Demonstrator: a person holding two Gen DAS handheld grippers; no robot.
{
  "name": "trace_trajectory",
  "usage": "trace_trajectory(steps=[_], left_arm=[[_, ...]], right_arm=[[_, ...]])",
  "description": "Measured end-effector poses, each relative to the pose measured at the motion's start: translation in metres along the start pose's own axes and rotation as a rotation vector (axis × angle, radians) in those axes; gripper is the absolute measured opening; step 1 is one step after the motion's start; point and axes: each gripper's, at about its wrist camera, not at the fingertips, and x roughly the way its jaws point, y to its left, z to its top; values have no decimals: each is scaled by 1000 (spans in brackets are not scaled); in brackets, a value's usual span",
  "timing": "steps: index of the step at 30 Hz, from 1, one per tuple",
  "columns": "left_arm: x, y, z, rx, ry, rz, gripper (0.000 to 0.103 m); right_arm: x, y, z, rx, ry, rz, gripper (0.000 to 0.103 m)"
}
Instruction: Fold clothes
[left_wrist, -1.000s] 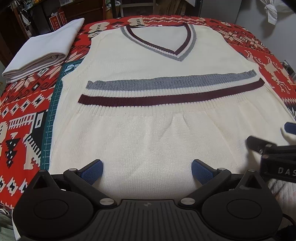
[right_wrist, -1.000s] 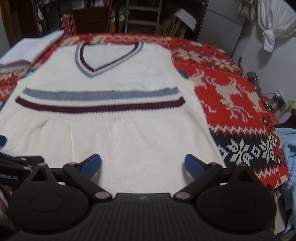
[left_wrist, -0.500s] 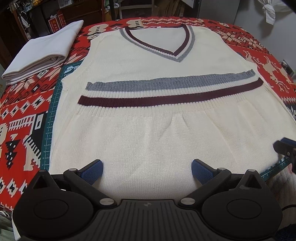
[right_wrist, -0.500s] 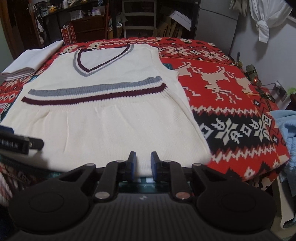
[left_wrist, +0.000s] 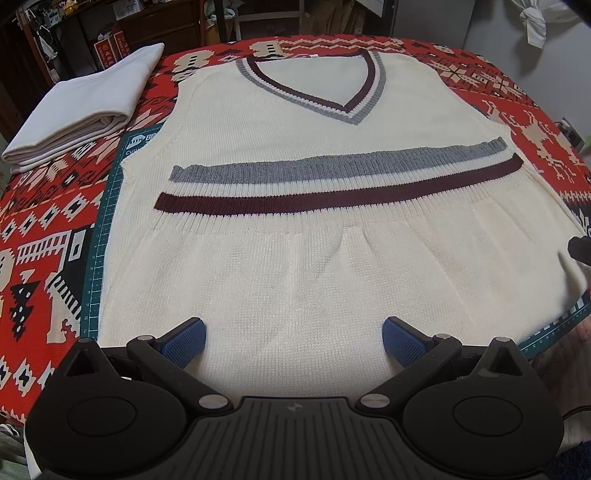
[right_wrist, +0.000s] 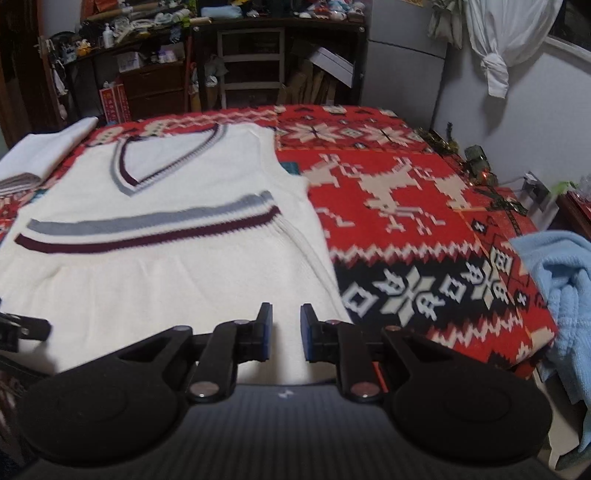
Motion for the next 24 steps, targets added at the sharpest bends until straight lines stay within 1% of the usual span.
trace_trajectory(steps=[2, 3, 5, 8, 9, 10, 12, 15, 16, 17, 18, 20, 24], left_arm=[[0, 0, 0, 1, -2, 0, 103], [0, 0, 0, 2, -1, 0, 103], [0, 0, 0, 4, -1, -1, 103], [0, 0, 1, 6, -3, -2, 103], [0, 0, 0, 7, -3, -3, 103], [0, 0, 0, 7, -4, -3, 103], [0, 0, 0, 7, -6, -3, 103], [0, -1, 0, 6, -7, -2, 103], [0, -1, 0, 6, -7, -2, 103], [0, -1, 0, 7, -7, -2, 103], [0, -1, 0, 7, -8, -2, 103], [-1, -1, 0, 8, -9, -2, 103], [0, 0, 0, 8, -11, -3, 103]], right_arm=[[3, -11, -9, 32, 27, -5, 16], [0, -16, -15, 50, 22, -2, 14], [-7, -24, -22, 77, 28, 7, 14], [-12, -30, -26, 98, 52, 7, 15], [-14, -31, -27, 105, 60, 7, 17], [-16, -32, -26, 116, 68, 6, 17], [-21, -31, -21, 138, 57, 29, 17], [-22, -18, -11, 105, 18, 53, 17], [-19, -13, -10, 94, 17, 54, 16], [-16, -9, -9, 83, 19, 53, 14], [-12, -5, -9, 72, 21, 51, 9], [-9, -4, -13, 73, 36, 52, 6], [-12, -9, -27, 76, 47, 53, 5]])
